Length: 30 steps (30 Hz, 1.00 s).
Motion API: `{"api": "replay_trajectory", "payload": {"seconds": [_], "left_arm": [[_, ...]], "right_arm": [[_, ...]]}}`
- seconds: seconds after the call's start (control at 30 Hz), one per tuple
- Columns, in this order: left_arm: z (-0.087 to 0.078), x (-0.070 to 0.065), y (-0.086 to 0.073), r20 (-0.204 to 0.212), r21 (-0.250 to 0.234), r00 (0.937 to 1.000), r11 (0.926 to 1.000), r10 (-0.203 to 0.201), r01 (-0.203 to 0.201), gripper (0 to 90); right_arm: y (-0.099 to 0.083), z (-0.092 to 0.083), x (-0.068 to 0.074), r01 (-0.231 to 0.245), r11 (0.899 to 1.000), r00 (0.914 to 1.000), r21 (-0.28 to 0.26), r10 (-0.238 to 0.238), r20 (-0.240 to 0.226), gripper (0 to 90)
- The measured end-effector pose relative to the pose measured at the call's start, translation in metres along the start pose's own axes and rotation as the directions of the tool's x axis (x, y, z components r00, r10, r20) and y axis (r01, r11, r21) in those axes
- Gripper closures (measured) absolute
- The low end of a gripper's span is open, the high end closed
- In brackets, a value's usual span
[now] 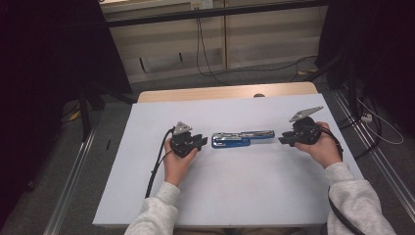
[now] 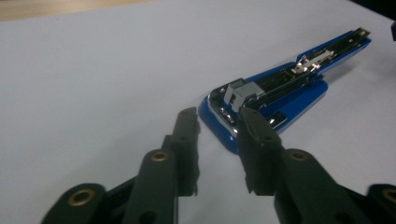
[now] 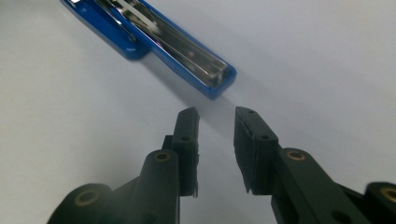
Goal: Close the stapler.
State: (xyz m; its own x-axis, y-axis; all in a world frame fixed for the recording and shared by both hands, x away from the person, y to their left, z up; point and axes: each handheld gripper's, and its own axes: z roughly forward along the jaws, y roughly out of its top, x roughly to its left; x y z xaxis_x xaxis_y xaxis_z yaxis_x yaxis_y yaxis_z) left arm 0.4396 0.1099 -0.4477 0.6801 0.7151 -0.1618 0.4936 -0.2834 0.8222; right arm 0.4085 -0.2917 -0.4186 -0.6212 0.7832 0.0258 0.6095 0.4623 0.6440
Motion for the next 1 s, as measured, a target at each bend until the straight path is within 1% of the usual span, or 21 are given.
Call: {"api": "replay_trajectory", "payload": {"seconds": [0.07, 0.1, 0.13, 0.17, 0.2, 0.27, 0.3, 0.33, 0.4, 0.47, 0.5, 0.53, 0.57, 0.63, 0.73, 0.93, 1.0], "left_arm": [[0.004, 0.000, 0.000, -0.002, 0.016, 1.0000, 0.9999, -0.006, 0.006, 76.4], [0.005, 0.000, -0.001, -0.004, 0.025, 0.9999, 0.9996, -0.011, 0.011, 79.4], [0.009, -0.001, -0.001, 0.000, 0.043, 1.0000, 0.9990, -0.010, 0.010, 80.5], [0.009, -0.001, -0.001, 0.000, 0.043, 1.0000, 0.9990, -0.010, 0.010, 82.2], [0.012, -0.002, -0.002, 0.001, 0.054, 1.0000, 0.9985, -0.001, 0.001, 83.3], [0.015, -0.002, -0.003, 0.007, 0.072, 1.0000, 0.9974, -0.001, 0.000, 84.1], [0.017, -0.003, -0.004, 0.003, 0.078, 1.0000, 0.9969, 0.000, 0.000, 85.0], [0.018, -0.003, -0.003, 0.003, 0.082, 1.0000, 0.9966, 0.006, -0.007, 85.1], [0.022, -0.004, -0.004, 0.008, 0.088, 1.0000, 0.9961, 0.005, -0.006, 86.1], [0.026, -0.006, -0.004, 0.014, 0.107, 0.9999, 0.9942, 0.008, -0.009, 86.3], [0.028, -0.007, -0.005, 0.015, 0.115, 0.9999, 0.9933, 0.005, -0.007, 86.7], [0.030, -0.008, -0.005, 0.007, 0.116, 1.0000, 0.9933, 0.003, -0.003, 86.7], [0.030, -0.007, -0.005, 0.014, 0.124, 0.9999, 0.9922, 0.004, -0.005, 87.0], [0.031, -0.007, -0.004, 0.016, 0.123, 0.9999, 0.9925, -0.002, 0.000, 87.4], [0.032, -0.006, -0.004, 0.017, 0.127, 0.9998, 0.9918, 0.000, -0.002, 88.0], [0.032, -0.006, -0.004, 0.014, 0.126, 0.9999, 0.9920, 0.003, -0.005, 88.6], [0.032, -0.006, -0.004, 0.013, 0.124, 0.9999, 0.9923, 0.002, -0.003, 88.6]], "right_arm": [[-0.002, 0.003, 0.000, -0.001, 1.000, 1.0000, 0.009, 0.001, 0.002, 79.5], [-0.005, 0.010, 0.001, -0.017, 1.000, 0.9999, 0.019, 0.017, 0.001, 84.8], [-0.006, 0.014, 0.001, -0.012, 0.999, 0.9999, 0.031, 0.012, 0.008, 86.4], [-0.007, 0.018, 0.001, -0.014, 0.999, 0.9998, 0.036, 0.014, 0.015, 88.4], [-0.008, 0.021, 0.002, -0.026, 0.999, 0.9995, 0.032, 0.025, 0.019, 89.9], [-0.008, 0.024, 0.002, -0.033, 0.999, 0.9993, 0.031, 0.033, 0.017, 90.0], [-0.008, 0.027, 0.003, -0.039, 0.999, 0.9990, 0.038, 0.038, 0.022, 90.0], [-0.008, 0.031, 0.004, -0.035, 0.998, 0.9989, 0.051, 0.033, 0.033, 90.0], [-0.007, 0.033, 0.003, -0.035, 0.999, 0.9989, 0.040, 0.033, 0.032, 90.0], [-0.007, 0.035, 0.003, -0.036, 0.999, 0.9989, 0.031, 0.035, 0.032, 90.0], [-0.007, 0.035, 0.002, -0.047, 0.999, 0.9986, 0.022, 0.046, 0.027, 90.0], [-0.007, 0.035, 0.002, -0.047, 0.999, 0.9986, 0.022, 0.046, 0.027, 90.0], [-0.008, 0.035, 0.002, -0.050, 0.999, 0.9984, 0.018, 0.050, 0.026, 90.0], [-0.008, 0.036, 0.001, -0.059, 0.998, 0.9981, 0.008, 0.059, 0.019, 90.0], [-0.008, 0.038, 0.000, -0.064, 0.998, 0.9978, -0.003, 0.064, 0.017, 90.0], [-0.005, 0.040, 0.002, -0.050, 0.999, 0.9986, -0.006, 0.050, 0.016, 90.0], [-0.003, 0.042, 0.003, -0.033, 0.999, 0.9994, -0.008, 0.033, 0.010, 89.9]]}}
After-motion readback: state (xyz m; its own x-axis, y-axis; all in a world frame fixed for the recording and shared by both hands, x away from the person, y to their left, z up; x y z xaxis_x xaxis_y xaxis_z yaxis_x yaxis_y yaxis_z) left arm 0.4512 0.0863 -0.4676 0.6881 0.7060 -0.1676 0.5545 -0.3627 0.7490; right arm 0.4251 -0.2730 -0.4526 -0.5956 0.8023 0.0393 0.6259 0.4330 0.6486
